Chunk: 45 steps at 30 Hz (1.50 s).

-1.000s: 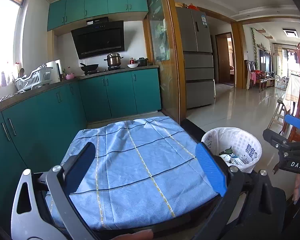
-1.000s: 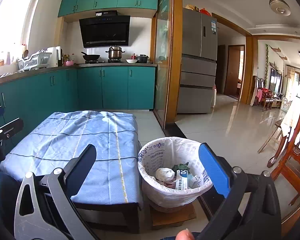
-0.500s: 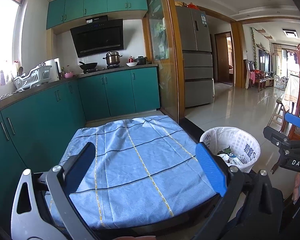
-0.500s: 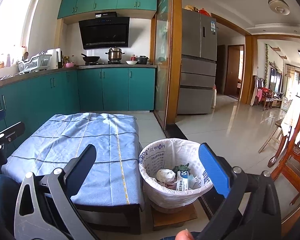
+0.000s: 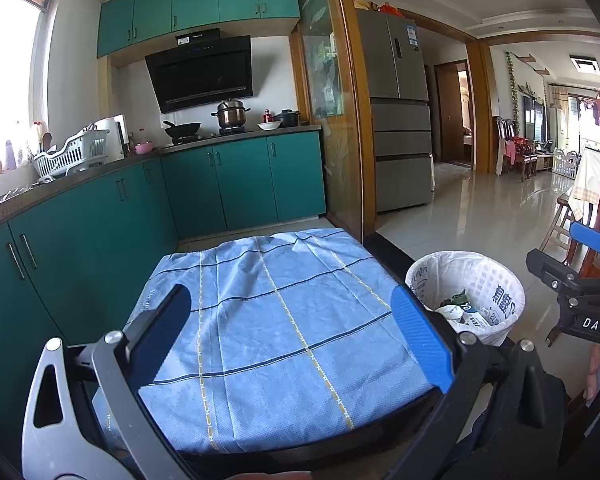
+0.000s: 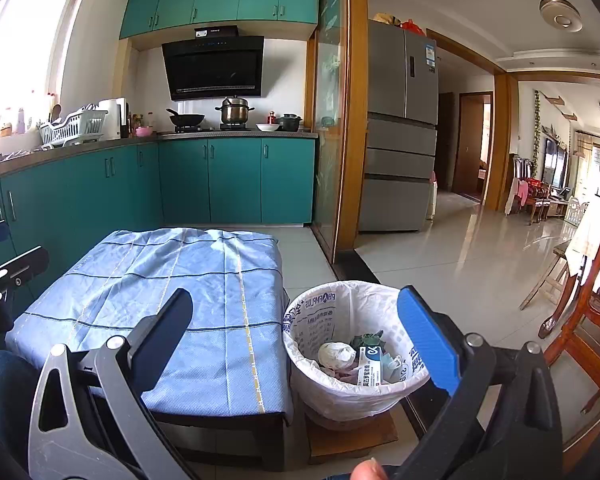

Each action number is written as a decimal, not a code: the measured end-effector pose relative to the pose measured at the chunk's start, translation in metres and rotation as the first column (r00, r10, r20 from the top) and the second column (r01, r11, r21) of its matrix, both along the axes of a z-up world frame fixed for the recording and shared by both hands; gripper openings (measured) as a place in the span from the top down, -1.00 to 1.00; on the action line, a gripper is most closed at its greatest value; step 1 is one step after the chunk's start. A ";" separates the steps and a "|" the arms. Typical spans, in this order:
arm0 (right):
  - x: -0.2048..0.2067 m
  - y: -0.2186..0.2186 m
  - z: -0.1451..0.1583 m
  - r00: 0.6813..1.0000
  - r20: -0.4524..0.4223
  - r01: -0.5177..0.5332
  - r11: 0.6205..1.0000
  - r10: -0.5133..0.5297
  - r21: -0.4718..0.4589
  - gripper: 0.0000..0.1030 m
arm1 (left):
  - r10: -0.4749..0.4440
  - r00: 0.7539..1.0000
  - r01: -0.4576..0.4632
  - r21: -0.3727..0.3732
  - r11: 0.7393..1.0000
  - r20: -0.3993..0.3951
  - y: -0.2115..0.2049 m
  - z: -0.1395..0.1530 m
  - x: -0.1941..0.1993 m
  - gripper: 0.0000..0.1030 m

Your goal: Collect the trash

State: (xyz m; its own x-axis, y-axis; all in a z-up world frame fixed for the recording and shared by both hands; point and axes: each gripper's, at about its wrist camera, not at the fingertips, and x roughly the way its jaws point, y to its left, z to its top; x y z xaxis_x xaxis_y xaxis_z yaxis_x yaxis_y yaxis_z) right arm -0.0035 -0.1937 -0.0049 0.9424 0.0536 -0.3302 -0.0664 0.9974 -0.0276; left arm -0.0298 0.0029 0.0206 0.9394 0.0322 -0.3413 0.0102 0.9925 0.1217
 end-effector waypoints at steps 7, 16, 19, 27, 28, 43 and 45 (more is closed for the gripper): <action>-0.001 0.001 0.000 1.000 -0.002 -0.001 1.000 0.001 -0.002 -0.93 | -0.008 1.000 0.008 0.006 1.000 -0.003 -0.001 -0.002 -0.002 -0.94; 0.000 0.002 -0.001 1.000 -0.009 0.002 1.000 -0.002 0.000 -0.94 | -0.002 1.000 0.002 0.000 1.000 -0.010 0.002 -0.003 -0.001 -0.94; 0.000 0.001 -0.002 1.000 -0.010 0.002 1.000 -0.002 -0.002 -0.93 | 0.001 1.000 -0.001 0.002 1.000 -0.016 0.002 -0.004 0.000 -0.94; 0.000 0.000 -0.006 1.000 -0.017 0.005 1.000 -0.005 0.001 -0.93 | 0.003 1.000 -0.003 0.005 1.000 -0.030 0.000 -0.008 0.002 -0.94; 0.000 -0.001 -0.007 1.000 -0.018 0.004 1.000 -0.004 0.002 -0.93 | 0.004 1.000 -0.003 0.004 1.000 -0.030 0.000 -0.007 0.003 -0.94; 0.002 -0.002 -0.010 0.999 -0.039 0.014 1.000 -0.014 0.003 -0.93 | 0.020 0.998 -0.020 -0.003 1.000 -0.066 0.001 -0.016 0.011 -0.94; 0.003 -0.001 -0.011 0.999 -0.045 0.012 1.000 -0.012 0.004 -0.93 | 0.022 0.996 -0.022 -0.007 1.000 -0.084 0.002 -0.019 0.014 -0.94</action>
State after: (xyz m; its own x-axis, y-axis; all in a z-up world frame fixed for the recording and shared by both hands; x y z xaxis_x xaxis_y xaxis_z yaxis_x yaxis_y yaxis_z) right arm -0.0004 -0.1952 -0.0157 0.9273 0.0442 -0.3718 -0.0558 0.9982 -0.0204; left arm -0.0154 0.0046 0.0016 0.9065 0.0493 -0.4194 -0.0018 0.9936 0.1130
